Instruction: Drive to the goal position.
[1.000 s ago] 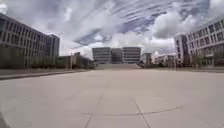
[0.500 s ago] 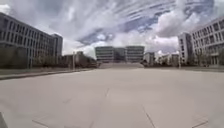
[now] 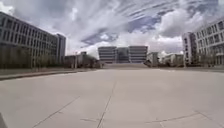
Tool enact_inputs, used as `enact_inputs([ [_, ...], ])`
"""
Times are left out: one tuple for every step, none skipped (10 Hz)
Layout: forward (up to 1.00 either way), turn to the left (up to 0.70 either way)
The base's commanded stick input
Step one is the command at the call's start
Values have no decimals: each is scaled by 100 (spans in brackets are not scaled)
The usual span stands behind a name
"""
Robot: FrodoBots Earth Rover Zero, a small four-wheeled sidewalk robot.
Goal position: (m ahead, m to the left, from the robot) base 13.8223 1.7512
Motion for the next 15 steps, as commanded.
enact_inputs([
  [100, 0],
  [100, 0],
  [100, 0],
  [100, 0],
  [100, 0],
  [100, 0],
  [100, 0],
  [100, 2],
  [100, 0],
  [100, 0],
  [100, 0],
  [100, 0],
  [100, 0],
  [100, 0],
  [100, 0],
])
